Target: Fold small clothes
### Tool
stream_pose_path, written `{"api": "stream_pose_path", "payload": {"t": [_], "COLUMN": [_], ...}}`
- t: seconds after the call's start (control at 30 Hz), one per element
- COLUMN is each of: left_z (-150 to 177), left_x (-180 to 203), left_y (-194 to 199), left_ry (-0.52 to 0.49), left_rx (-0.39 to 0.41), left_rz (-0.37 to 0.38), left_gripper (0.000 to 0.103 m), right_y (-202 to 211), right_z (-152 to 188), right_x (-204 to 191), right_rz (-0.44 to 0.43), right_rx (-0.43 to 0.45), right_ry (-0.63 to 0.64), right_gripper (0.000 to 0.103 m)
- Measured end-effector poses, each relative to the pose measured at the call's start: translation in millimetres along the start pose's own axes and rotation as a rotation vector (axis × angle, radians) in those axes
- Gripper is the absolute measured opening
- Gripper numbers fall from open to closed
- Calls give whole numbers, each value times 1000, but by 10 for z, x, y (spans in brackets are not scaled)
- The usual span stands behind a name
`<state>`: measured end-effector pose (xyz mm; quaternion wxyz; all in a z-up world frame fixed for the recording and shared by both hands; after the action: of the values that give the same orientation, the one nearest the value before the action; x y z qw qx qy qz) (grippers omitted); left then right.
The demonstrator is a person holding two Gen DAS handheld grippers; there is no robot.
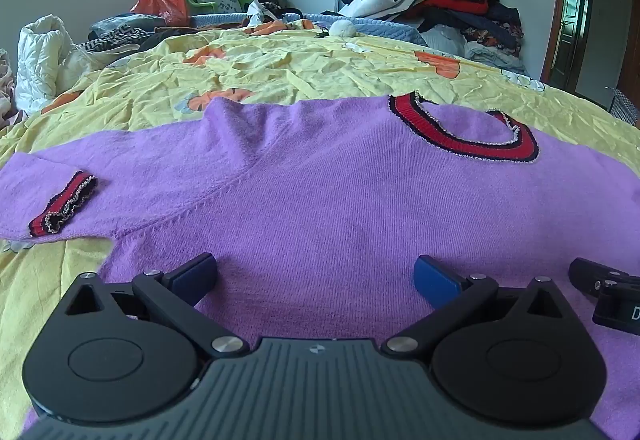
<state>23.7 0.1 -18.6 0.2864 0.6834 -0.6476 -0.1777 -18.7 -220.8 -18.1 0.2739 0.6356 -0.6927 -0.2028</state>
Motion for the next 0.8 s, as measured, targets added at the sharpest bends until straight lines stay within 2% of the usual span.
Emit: {"api": "stream_pose_path", "payload": {"t": [0.8], "left_z": [0], "left_x": [1], "left_y": [0], "left_ry": [-6], "left_rx": [5], "left_rz": [-4], "left_gripper": [103], "right_y": [0], "right_z": [3], "right_x": [-1], "right_rz": [1], "right_rx": [1], "right_ry": [2], "right_gripper": [103]}}
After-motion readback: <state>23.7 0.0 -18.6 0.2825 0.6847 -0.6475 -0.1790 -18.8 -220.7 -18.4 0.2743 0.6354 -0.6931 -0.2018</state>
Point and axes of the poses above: each gripper's, at about its wrist camera, not at the fingertips, and y roughly against the way its jaws point, x to its right, z to its underside, the point moved 3 cm from there along -y, roughly the way its jaws point, and after that the axes turned 10 degrees about y, right-handed, at the moved point
